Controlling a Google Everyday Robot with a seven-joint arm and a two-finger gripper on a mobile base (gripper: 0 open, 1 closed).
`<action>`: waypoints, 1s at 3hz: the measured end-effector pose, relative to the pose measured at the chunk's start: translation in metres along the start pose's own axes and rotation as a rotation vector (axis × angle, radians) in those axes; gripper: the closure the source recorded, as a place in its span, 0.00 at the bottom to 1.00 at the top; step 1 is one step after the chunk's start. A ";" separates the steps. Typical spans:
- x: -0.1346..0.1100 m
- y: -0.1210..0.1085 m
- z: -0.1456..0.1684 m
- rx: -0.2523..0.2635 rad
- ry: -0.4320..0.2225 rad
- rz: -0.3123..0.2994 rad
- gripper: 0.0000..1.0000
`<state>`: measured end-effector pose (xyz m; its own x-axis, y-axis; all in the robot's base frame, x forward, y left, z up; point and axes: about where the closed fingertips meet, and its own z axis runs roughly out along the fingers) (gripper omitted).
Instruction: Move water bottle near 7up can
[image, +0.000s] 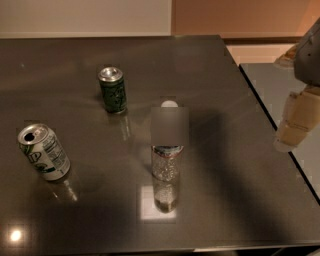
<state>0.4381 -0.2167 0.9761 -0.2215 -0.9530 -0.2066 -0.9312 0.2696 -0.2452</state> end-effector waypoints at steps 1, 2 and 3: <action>0.000 0.000 0.000 0.000 0.000 0.000 0.00; 0.000 0.000 0.000 0.000 0.000 0.000 0.00; -0.030 -0.006 0.007 -0.022 -0.120 -0.002 0.00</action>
Offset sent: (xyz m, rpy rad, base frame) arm 0.0292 0.0568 0.0006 0.2474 -0.0062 0.0754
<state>0.4524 -0.1888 0.9775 -0.1849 -0.9297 -0.3186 -0.9379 0.2638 -0.2254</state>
